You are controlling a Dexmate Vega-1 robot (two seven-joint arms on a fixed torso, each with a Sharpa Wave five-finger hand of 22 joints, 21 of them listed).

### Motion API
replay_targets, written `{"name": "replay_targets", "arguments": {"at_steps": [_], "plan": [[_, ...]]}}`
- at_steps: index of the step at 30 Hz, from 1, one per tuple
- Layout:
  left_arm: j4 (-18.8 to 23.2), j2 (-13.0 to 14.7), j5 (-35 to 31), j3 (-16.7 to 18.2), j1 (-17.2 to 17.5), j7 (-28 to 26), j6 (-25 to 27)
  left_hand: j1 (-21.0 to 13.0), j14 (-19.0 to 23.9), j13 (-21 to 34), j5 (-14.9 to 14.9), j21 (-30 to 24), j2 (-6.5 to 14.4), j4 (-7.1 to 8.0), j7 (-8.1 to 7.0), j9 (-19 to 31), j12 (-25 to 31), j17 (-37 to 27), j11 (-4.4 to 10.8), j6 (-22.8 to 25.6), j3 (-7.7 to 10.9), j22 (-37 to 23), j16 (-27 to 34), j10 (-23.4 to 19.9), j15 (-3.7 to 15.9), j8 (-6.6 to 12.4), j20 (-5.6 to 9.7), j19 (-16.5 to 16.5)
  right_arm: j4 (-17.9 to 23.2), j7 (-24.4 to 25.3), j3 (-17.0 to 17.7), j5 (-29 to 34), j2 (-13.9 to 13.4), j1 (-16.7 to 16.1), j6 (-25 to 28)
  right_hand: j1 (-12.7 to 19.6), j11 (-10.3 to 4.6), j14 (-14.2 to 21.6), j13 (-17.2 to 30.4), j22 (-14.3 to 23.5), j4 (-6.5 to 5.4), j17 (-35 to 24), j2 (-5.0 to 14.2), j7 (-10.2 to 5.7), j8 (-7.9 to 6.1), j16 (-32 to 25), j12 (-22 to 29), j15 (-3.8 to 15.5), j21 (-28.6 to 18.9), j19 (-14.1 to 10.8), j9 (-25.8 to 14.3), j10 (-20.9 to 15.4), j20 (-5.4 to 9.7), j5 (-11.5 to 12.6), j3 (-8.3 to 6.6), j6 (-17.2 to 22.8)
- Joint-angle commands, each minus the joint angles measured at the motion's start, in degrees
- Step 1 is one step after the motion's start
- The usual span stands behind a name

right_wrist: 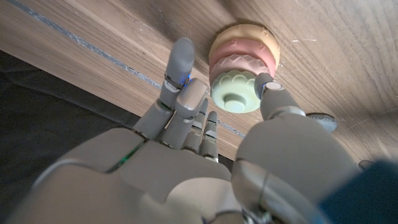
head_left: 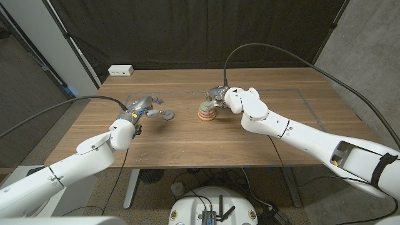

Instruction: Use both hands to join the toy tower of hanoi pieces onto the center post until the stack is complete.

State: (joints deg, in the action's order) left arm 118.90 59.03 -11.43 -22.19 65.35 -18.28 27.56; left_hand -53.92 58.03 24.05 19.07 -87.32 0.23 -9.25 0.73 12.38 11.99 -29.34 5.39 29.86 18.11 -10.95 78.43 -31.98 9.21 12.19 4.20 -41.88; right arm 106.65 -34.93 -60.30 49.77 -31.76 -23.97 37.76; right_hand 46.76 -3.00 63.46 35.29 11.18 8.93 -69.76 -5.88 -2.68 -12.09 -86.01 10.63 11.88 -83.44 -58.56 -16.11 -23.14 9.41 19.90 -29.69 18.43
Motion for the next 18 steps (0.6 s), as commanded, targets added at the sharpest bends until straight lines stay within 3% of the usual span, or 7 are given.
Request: {"name": "replay_targets", "arguments": {"at_steps": [1,5,11,18], "plan": [[1.3,0.5,0.2,1.2,1.2,-0.8,0.4,0.2,0.7,0.2,0.4,-0.2,-0.1,0.00,-0.04,0.3,0.0,-0.3,0.07,0.4,0.59,-0.1,0.0,-0.6,3.41,-0.03,7.58,-0.7,4.5,1.4,2.9,0.6,-2.2,-3.0,2.7,0.1,-0.79,-0.2,-0.1,0.2,0.14,-0.3,0.16,-0.43,-0.61,0.0,0.7,0.62,0.3,0.1,-0.1,-1.1,3.37,-0.1,-0.31,1.2],[1.7,1.1,0.1,1.3,1.2,-0.2,0.6,0.2,0.6,0.2,0.4,-0.2,-0.1,0.01,0.01,0.3,0.0,-0.2,0.17,0.4,0.63,-0.1,-0.1,-0.4,3.41,-0.05,7.58,-0.7,6.1,2.6,4.2,0.6,-3.0,-4.6,4.1,0.2,-1.35,-0.2,-0.3,0.2,0.05,-0.5,0.59,-0.52,-1.05,0.0,1.0,0.62,0.3,0.1,-0.1,-1.8,3.37,-0.1,-0.53,2.2],[2.4,1.1,0.0,1.7,1.5,-0.5,0.6,0.2,0.7,0.2,0.4,-0.3,-0.1,0.01,0.01,0.3,0.0,-0.2,0.21,0.4,0.67,-0.1,-0.1,-0.6,3.41,-0.05,7.58,-0.8,7.4,5.2,5.9,0.4,-4.2,-7.0,5.4,0.4,-2.27,-0.4,-0.6,0.3,-0.08,-0.4,1.43,-2.31,-1.90,0.1,1.3,0.62,0.4,0.1,-0.1,-2.8,3.35,-0.2,-0.94,4.4],[2.2,0.7,-0.4,1.3,0.8,-0.3,0.7,0.2,0.7,0.3,0.4,-0.3,-0.1,0.00,0.03,0.3,0.0,-0.3,0.11,0.4,0.72,-0.1,0.0,-0.5,3.41,-0.06,7.59,-0.8,9.4,6.8,7.2,0.6,-5.4,-8.8,7.1,0.6,-3.16,-0.2,-0.8,0.4,-0.01,-0.7,1.92,-2.20,-2.11,-0.1,1.7,0.62,0.4,0.0,-0.1,-4.0,3.33,-0.1,-1.25,5.1]]}}
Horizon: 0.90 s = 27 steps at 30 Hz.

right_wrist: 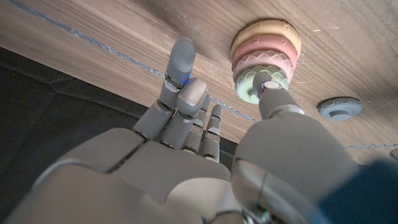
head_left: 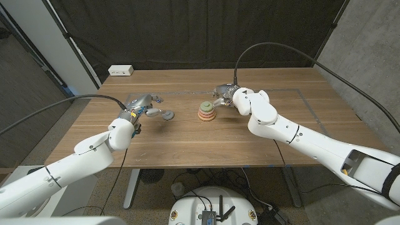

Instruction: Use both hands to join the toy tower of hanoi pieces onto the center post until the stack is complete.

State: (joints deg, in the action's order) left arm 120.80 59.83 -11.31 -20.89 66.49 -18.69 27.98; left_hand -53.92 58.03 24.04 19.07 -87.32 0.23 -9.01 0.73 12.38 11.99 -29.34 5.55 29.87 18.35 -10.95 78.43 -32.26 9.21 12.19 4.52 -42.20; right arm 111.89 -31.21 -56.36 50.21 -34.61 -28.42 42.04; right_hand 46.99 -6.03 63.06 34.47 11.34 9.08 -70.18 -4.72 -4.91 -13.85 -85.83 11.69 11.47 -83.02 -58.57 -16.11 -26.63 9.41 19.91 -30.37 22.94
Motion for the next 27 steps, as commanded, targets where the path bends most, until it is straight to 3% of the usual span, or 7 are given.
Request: {"name": "replay_targets", "arguments": {"at_steps": [1,6,8,12,27], "plan": [[-0.1,-0.3,-0.5,-0.2,-0.6,0.2,0.1,0.2,0.8,0.3,0.4,-0.3,-0.1,-0.24,-0.01,0.3,0.0,-0.3,-0.10,0.4,0.49,-0.1,0.0,-0.3,3.42,-0.08,7.27,-0.5,4.2,3.2,3.5,0.0,-2.7,-4.6,2.9,0.4,-0.09,0.3,0.0,0.2,-0.15,-0.2,0.80,0.09,-0.35,-0.3,0.6,1.03,-0.1,0.0,-0.1,-0.7,3.33,-0.1,-0.60,0.6],[-1.7,-1.2,-0.5,-1.0,-1.7,0.5,-0.2,0.2,0.6,0.3,0.4,-0.3,-0.2,-0.26,-0.01,0.3,0.0,-0.2,0.02,0.4,0.53,-0.1,-0.1,-0.4,3.41,-0.08,7.28,-0.5,4.9,4.6,4.4,0.1,-3.8,-5.8,4.0,0.6,-0.36,0.5,-0.1,0.3,-0.12,-0.3,1.13,0.05,-0.42,-0.5,0.7,1.03,-0.1,-0.1,-0.1,-1.2,3.33,-0.1,-0.79,0.8],[-2.2,-1.8,-0.6,-1.5,-2.1,0.4,-0.2,0.2,0.7,0.3,0.4,-0.3,-0.2,-0.26,0.02,0.3,0.0,-0.2,-0.04,0.4,0.55,-0.1,0.0,-0.3,3.41,-0.08,7.28,-0.6,5.1,4.9,4.7,0.1,-4.4,-6.2,4.1,0.7,-1.35,0.7,-0.4,0.1,-0.09,-0.3,1.48,-1.61,-1.44,-0.8,1.1,1.02,0.0,-0.1,-0.2,-2.8,3.30,-0.1,-1.00,3.6],[-2.6,-2.6,-0.7,-2.2,-2.8,0.4,-0.1,0.2,0.9,0.3,0.4,-0.3,-0.1,-0.24,-0.03,0.3,0.0,-0.3,0.05,0.4,0.59,-0.1,0.1,-0.4,3.41,-0.10,7.29,-0.6,5.4,6.1,5.5,-0.5,-5.0,-7.0,4.1,0.6,-2.10,0.9,-0.6,0.3,-0.08,-0.3,1.56,-1.98,-1.68,-1.0,1.0,1.03,-0.2,-0.3,-0.1,-3.2,3.29,-0.1,-1.06,4.5],[-0.1,-3.5,-2.3,-2.6,-2.7,-1.0,3.1,0.2,0.9,0.4,0.4,-0.3,-0.2,-0.28,-0.21,0.4,-0.1,-0.3,0.48,0.4,0.66,-0.1,0.0,-0.2,3.41,-0.09,7.30,-0.6,6.9,11.6,8.8,-3.7,-7.6,-10.8,4.1,0.8,-1.20,1.3,-1.0,0.3,0.03,-0.4,1.91,-1.28,-1.43,-1.4,0.6,1.02,-0.2,-0.4,-0.1,-3.2,3.33,0.0,-1.34,4.4]]}}
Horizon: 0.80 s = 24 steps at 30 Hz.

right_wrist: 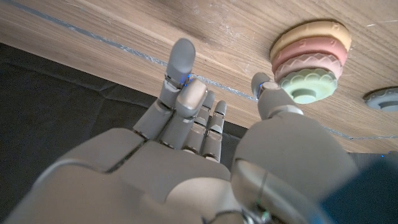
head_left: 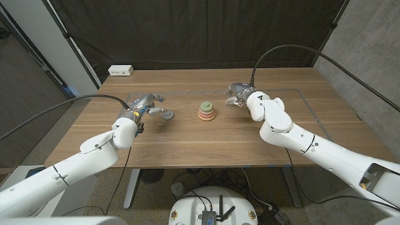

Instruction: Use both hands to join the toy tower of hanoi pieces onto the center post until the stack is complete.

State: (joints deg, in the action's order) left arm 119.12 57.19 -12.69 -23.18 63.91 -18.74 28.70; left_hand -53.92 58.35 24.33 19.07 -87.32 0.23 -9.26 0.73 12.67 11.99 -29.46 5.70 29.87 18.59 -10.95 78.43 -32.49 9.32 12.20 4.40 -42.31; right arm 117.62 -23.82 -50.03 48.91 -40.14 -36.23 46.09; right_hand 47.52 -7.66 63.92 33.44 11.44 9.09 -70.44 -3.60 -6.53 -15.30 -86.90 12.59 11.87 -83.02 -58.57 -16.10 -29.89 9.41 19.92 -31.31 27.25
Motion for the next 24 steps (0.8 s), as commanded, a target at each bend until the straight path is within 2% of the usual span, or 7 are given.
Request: {"name": "replay_targets", "arguments": {"at_steps": [1,10,13,24], "plan": [[1.7,-0.8,-1.0,-0.3,-0.2,-0.8,2.5,0.2,0.6,0.2,0.4,-0.4,-0.2,-0.03,-0.20,0.1,-0.1,-0.1,0.31,0.4,0.42,-0.1,0.0,0.0,3.30,-0.09,7.42,-0.5,1.3,4.8,2.6,-2.4,-2.2,-3.3,0.3,0.4,0.46,0.5,0.0,0.3,0.08,-0.1,0.85,0.47,0.05,-0.4,-0.3,0.62,-0.4,-0.6,-0.1,0.1,3.34,0.0,-0.47,0.1],[2.2,-0.2,-1.6,-1.0,-1.3,0.6,3.2,0.1,0.6,0.3,0.4,-0.4,-0.2,-0.05,-0.29,0.1,-0.1,-0.1,0.56,0.4,0.48,-0.1,0.0,0.1,3.30,-0.08,7.43,-0.5,2.8,8.4,4.2,-4.0,-3.5,-6.1,2.1,1.0,0.40,0.7,0.0,0.4,0.41,-0.2,0.96,0.55,0.11,-0.7,-0.1,0.64,-0.5,-0.9,-0.1,-0.5,3.36,0.1,-0.76,0.2],[1.9,-0.2,-2.2,-1.6,-2.1,0.9,3.0,0.1,0.5,0.3,0.4,-0.4,-0.2,-0.04,-0.37,0.1,-0.1,-0.1,0.48,0.3,0.49,-0.1,0.0,0.2,3.30,-0.11,7.42,-0.5,3.4,9.8,4.5,-4.2,-4.2,-7.1,2.3,1.2,0.35,0.8,0.1,0.5,0.48,-0.2,0.98,1.38,0.16,-0.8,-0.1,0.64,-0.6,-1.0,-0.1,-0.5,3.35,0.1,-0.86,0.1],[0.5,-1.2,-2.4,-2.8,-3.3,1.6,2.2,0.2,0.5,0.5,0.4,-0.4,-0.3,-0.01,-0.25,0.1,-0.1,-0.1,0.46,0.1,0.53,-0.2,-0.1,0.5,3.29,-0.19,7.41,-0.5,2.7,16.5,6.1,-6.3,-4.7,-9.8,1.7,1.5,0.02,1.0,0.3,0.5,0.51,-0.2,0.99,1.52,0.31,-1.0,0.1,0.63,-0.6,-1.0,-0.1,-0.9,3.33,0.1,-0.98,-0.1]]}}
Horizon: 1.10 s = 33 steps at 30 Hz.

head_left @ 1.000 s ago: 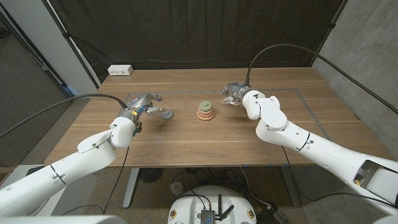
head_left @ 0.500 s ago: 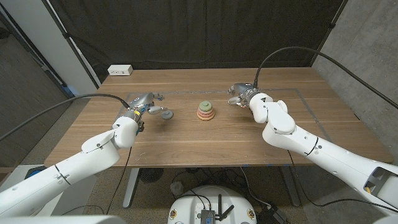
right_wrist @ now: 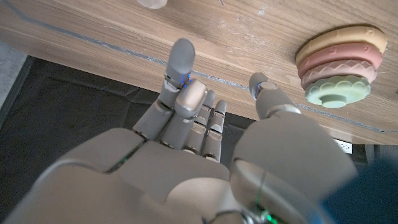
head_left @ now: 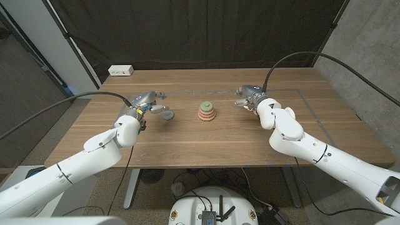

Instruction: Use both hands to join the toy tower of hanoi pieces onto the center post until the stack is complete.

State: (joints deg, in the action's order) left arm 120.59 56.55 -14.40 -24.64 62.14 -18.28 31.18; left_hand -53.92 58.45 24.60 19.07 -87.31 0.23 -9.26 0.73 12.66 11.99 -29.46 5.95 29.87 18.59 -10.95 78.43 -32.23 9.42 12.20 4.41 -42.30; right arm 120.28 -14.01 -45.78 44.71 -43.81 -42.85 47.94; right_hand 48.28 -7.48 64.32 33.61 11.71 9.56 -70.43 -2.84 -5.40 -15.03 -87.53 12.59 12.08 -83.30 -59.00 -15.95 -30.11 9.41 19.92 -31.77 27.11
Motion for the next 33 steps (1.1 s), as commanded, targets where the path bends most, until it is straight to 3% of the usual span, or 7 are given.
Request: {"name": "replay_targets", "arguments": {"at_steps": [1,12,15,24,33], "plan": [[-0.9,-0.5,-0.7,-1.3,-1.7,1.2,-0.2,0.2,0.5,0.2,0.4,-0.4,-0.3,-0.02,-0.26,0.1,-0.1,-0.1,0.25,0.0,0.53,-0.2,0.0,0.2,3.20,-0.20,7.41,-0.5,0.0,6.6,1.8,-2.3,-1.2,-3.1,-0.2,0.8,-0.08,0.7,0.2,0.2,0.03,-0.2,0.23,0.37,0.05,-0.4,0.2,0.42,-0.3,-0.5,-0.2,-0.8,3.33,0.1,-0.53,0.0],[-0.2,-0.5,-1.6,-1.8,-2.2,1.8,1.1,0.2,0.4,0.3,0.4,-0.4,-0.4,-0.02,-0.21,0.1,-0.2,-0.1,0.05,-0.2,0.56,-0.2,-0.1,0.4,3.20,-0.25,7.41,-0.4,-1.2,10.0,1.8,-2.8,-1.9,-4.1,0.0,1.0,0.56,0.8,0.3,0.1,-0.02,-0.2,0.11,0.02,-0.34,-0.6,-0.8,0.40,-0.4,-0.5,-0.2,1.5,3.32,0.1,-0.65,1.2],[-0.1,-0.5,-1.7,-2.1,-2.3,2.1,1.5,0.2,0.4,0.2,0.4,-0.4,-0.4,0.00,-0.19,0.1,-0.2,-0.1,0.24,-0.2,0.56,-0.2,-0.1,0.3,3.20,-0.25,7.40,-0.4,-1.5,10.6,1.7,-2.7,-1.9,-4.2,0.5,1.0,0.47,0.7,0.2,0.1,-0.06,-0.2,-0.05,0.61,0.22,-0.5,-0.9,0.38,-0.4,-0.4,-0.2,1.8,3.31,0.1,-0.64,0.0],[0.2,-0.4,-2.2,-2.5,-2.7,2.7,2.1,0.2,0.4,0.2,0.4,-0.4,-0.4,0.00,-0.23,0.2,-0.3,-0.1,0.13,-0.2,0.59,-0.2,0.0,0.6,3.20,-0.24,7.41,-0.3,-1.7,11.2,1.3,-3.0,-2.3,-4.3,1.2,1.0,0.43,0.6,0.2,-0.1,-0.05,-0.2,-0.22,0.31,0.69,-0.5,-0.9,0.37,-0.2,-0.2,-0.1,1.7,3.31,0.0,-0.68,-0.8],[0.9,0.7,-4.3,-4.2,-4.8,5.7,3.7,-0.8,0.2,0.0,0.5,-0.5,-0.7,-0.56,0.65,0.1,-0.3,0.0,-0.71,-0.3,0.89,-0.2,-0.1,0.4,3.21,-0.28,7.59,-0.3,-1.3,11.9,1.4,-3.8,-2.7,-4.6,1.7,1.1,0.42,0.4,0.3,-0.1,-0.10,-0.1,-0.23,-0.15,0.87,-0.4,-0.7,0.37,-0.2,-0.1,0.0,1.6,3.31,0.0,-0.72,-1.1]]}}
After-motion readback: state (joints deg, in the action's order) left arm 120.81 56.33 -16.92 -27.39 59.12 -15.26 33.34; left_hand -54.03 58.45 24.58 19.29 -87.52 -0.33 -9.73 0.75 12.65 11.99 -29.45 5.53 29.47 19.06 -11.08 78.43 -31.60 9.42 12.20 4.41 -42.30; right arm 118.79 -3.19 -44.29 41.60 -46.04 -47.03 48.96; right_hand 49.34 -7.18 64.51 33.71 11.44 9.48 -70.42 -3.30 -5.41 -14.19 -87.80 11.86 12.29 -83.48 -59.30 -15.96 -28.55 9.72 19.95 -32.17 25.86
